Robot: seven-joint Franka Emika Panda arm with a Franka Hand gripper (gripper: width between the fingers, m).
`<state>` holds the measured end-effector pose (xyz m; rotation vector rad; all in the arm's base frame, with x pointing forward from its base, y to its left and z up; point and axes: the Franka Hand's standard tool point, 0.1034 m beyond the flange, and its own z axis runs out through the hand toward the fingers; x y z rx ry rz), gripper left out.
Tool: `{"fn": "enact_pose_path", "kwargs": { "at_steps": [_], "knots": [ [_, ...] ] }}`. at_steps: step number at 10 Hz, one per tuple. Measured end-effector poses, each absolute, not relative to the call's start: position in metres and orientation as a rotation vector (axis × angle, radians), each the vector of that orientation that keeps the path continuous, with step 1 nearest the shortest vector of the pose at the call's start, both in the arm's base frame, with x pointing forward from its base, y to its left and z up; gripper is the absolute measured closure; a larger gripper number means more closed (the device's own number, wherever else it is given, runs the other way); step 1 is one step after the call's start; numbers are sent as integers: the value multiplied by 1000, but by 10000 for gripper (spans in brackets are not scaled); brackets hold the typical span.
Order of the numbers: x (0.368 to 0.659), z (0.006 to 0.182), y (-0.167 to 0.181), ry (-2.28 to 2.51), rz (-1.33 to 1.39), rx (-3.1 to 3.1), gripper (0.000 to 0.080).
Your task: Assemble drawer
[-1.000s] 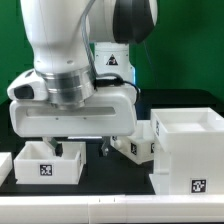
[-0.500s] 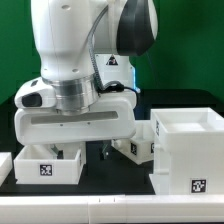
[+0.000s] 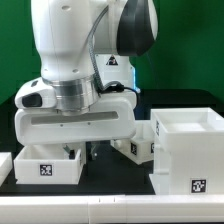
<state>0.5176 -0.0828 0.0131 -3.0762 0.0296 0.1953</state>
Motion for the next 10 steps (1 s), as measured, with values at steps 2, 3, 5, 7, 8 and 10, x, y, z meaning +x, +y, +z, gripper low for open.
{"fn": "enact_pose_path", "kwargs": {
  "at_steps": [2, 3, 5, 7, 8, 10],
  "knots": [
    [518, 13, -83, 30, 194, -3077, 762],
    [519, 14, -82, 28, 194, -3076, 762],
    [522, 19, -77, -94, 200, -3067, 762],
    [528, 31, -64, -136, 167, -3065, 762],
    [530, 33, -58, -49, 162, -3067, 762],
    [528, 30, -57, 192, 174, -3050, 761]
  ]
}}
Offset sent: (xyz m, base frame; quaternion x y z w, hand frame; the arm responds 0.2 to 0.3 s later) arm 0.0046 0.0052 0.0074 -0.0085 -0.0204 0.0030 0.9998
